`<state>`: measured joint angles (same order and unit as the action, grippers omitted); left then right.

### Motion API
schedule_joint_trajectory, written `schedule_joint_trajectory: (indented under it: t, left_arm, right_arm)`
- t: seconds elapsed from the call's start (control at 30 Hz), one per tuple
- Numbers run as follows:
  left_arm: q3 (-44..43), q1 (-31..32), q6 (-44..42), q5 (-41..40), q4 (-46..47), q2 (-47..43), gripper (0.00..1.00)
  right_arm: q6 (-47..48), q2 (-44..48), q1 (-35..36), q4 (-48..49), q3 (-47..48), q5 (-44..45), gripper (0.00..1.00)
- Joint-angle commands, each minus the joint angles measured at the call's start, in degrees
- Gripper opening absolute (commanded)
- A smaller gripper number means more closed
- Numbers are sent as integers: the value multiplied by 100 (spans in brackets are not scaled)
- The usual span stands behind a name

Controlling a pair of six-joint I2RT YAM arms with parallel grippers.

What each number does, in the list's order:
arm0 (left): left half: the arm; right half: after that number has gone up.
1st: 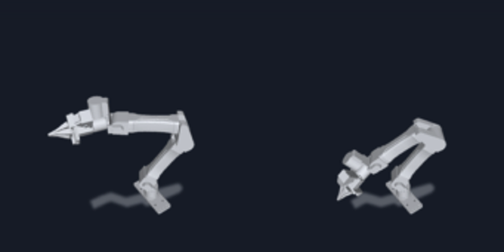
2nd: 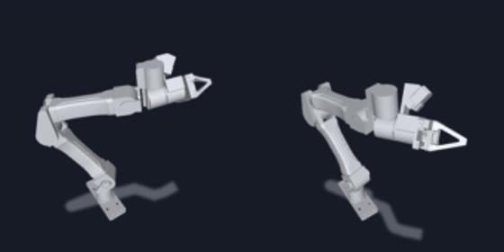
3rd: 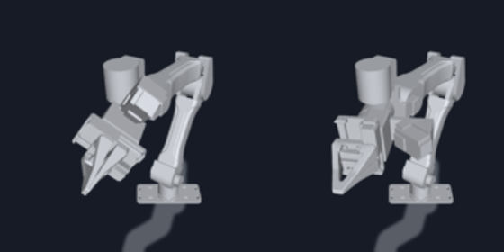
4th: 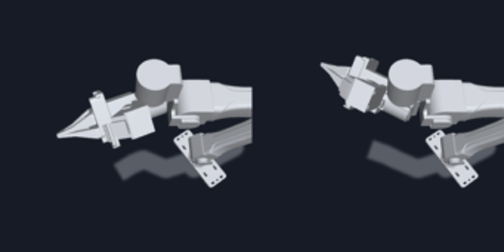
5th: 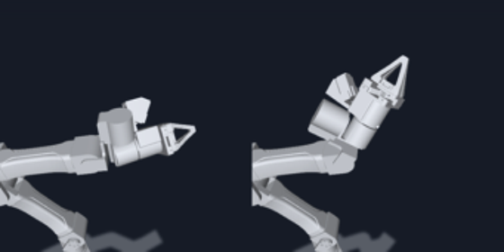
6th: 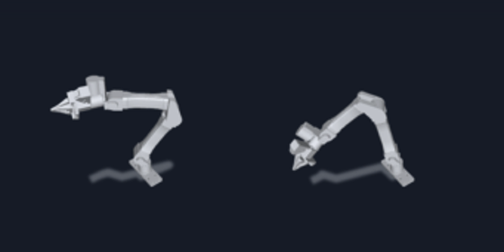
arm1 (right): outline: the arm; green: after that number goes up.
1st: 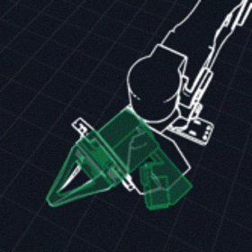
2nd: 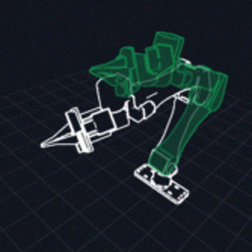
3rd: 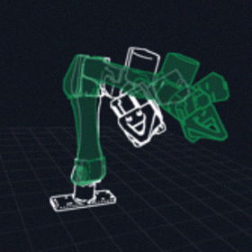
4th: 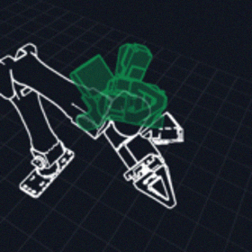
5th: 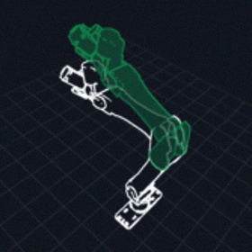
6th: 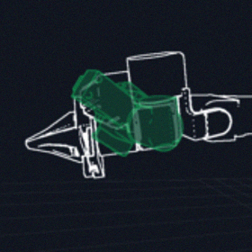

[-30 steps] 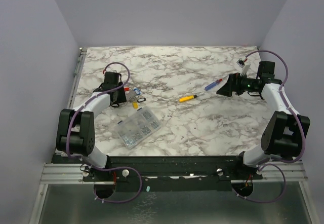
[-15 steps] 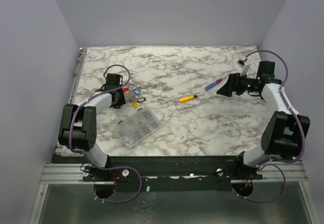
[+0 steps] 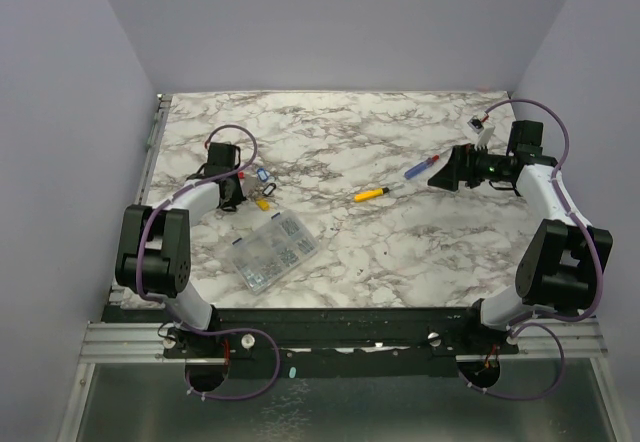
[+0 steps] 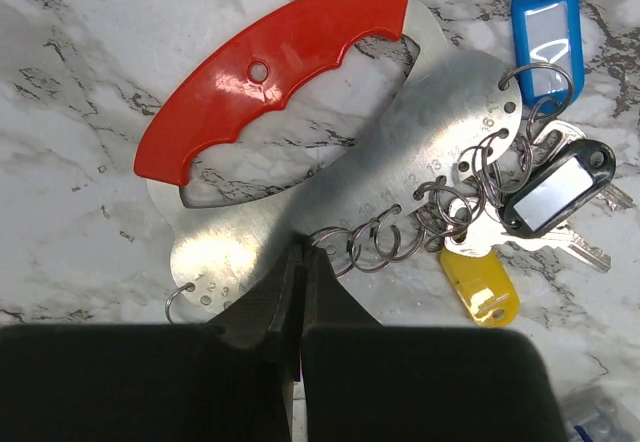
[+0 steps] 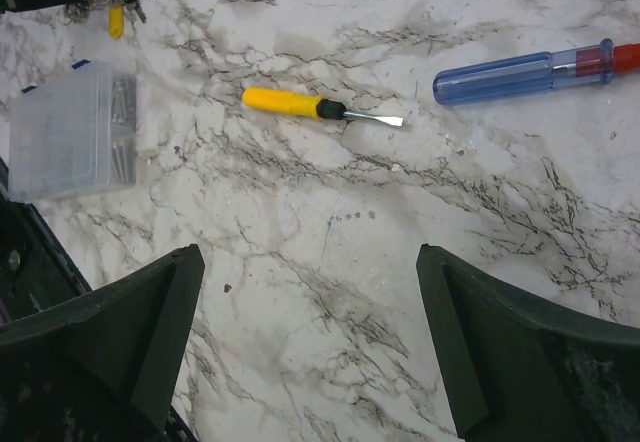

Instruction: Remove the keys from the keyring

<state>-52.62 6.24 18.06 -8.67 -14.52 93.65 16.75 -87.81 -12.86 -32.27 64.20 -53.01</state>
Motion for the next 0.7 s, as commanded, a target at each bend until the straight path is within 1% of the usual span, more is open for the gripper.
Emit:
schedule_joint_trajectory:
  t: [0.0,0.2,0.27,0.33,0.53,0.67]
  left_arm:
    - [-218,-28,-544,181,-1,-380,0]
    - [-168,71,-1487,273,359,-964,0]
    - [-113,119,-1753,414,492,-1170,0]
    - [-128,137,-2128,659,547,-1307,0]
    - [-407,178,-2611,1458,650,-1467,0]
    - [-783,253,-2931,2078,692,-1504,0]
  right_arm:
    - [-40,26,-35,2,83,-50,100]
    - [-87,62,-40,24,75,-219,100]
    - [-104,71,-37,28,75,-264,100]
    - [-107,75,-38,33,70,-373,100]
    - [-270,148,-32,198,-33,-846,100]
    - [-842,340,-32,906,-342,-1539,100]
